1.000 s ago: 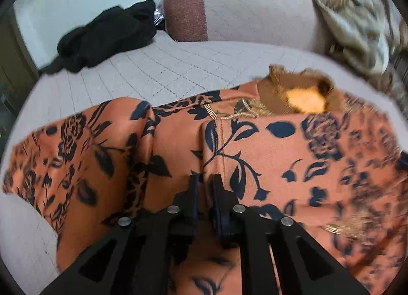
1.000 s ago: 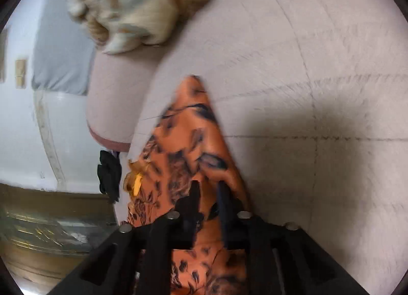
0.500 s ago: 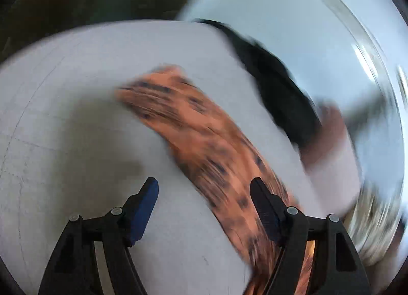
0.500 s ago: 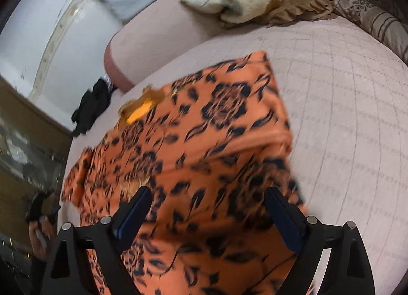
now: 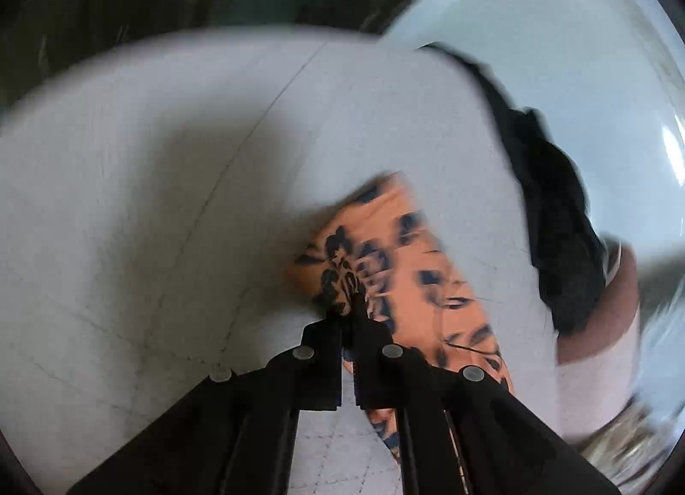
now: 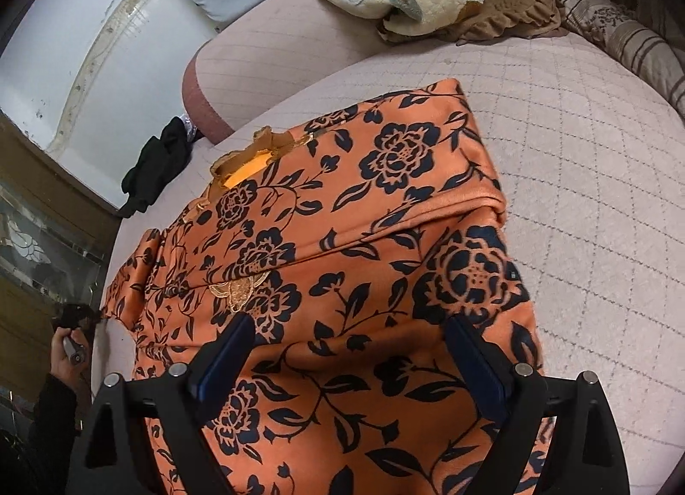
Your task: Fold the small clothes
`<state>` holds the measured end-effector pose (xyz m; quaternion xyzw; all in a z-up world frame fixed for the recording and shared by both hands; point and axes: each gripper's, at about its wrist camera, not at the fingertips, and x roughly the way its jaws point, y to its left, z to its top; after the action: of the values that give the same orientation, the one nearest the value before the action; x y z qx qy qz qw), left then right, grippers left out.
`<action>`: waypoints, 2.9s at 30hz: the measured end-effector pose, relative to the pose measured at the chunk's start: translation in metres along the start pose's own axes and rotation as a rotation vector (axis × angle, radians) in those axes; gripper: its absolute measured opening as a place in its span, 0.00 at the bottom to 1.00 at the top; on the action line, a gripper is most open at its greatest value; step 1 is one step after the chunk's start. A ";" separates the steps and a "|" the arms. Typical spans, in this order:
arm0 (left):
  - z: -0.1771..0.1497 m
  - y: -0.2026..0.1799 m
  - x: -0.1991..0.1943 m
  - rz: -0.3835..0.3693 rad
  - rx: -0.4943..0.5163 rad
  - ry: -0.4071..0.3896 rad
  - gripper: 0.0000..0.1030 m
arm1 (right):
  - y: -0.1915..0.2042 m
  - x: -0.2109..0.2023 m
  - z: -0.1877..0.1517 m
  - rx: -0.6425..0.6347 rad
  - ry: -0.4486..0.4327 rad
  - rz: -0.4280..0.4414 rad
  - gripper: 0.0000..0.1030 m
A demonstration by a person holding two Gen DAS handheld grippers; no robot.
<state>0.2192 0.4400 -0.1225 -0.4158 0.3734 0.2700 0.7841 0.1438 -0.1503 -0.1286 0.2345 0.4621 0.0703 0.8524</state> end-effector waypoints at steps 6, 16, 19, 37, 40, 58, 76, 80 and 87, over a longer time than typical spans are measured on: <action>-0.059 -0.146 -0.112 -0.199 0.448 -0.250 0.03 | -0.013 -0.005 -0.001 0.051 -0.037 0.028 0.90; -0.302 -0.345 -0.171 -0.549 0.984 -0.166 0.05 | -0.032 -0.032 -0.010 0.110 -0.113 0.117 0.90; -0.370 -0.355 -0.127 -0.496 1.125 0.070 0.40 | -0.039 -0.033 -0.010 0.136 -0.100 0.132 0.90; -0.240 -0.102 -0.071 -0.130 0.718 0.145 0.65 | 0.031 0.092 0.097 -0.044 0.122 0.010 0.78; -0.240 -0.101 -0.062 -0.139 0.704 0.162 0.65 | 0.044 0.116 0.092 -0.113 0.207 -0.092 0.26; -0.247 -0.162 -0.020 -0.179 0.753 0.249 0.65 | 0.012 0.051 0.055 -0.099 0.098 -0.115 0.46; -0.243 -0.166 0.006 -0.127 0.804 0.208 0.13 | -0.015 0.054 0.073 -0.074 0.136 -0.055 0.24; -0.247 -0.167 0.001 -0.117 0.840 0.191 0.15 | -0.012 0.022 0.087 -0.081 -0.001 -0.080 0.27; -0.241 -0.164 0.003 -0.126 0.812 0.207 0.18 | -0.021 0.087 0.111 0.041 0.172 0.160 0.72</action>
<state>0.2545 0.1510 -0.1413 -0.1200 0.5001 0.0095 0.8576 0.2824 -0.1767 -0.1526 0.2812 0.5145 0.1485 0.7963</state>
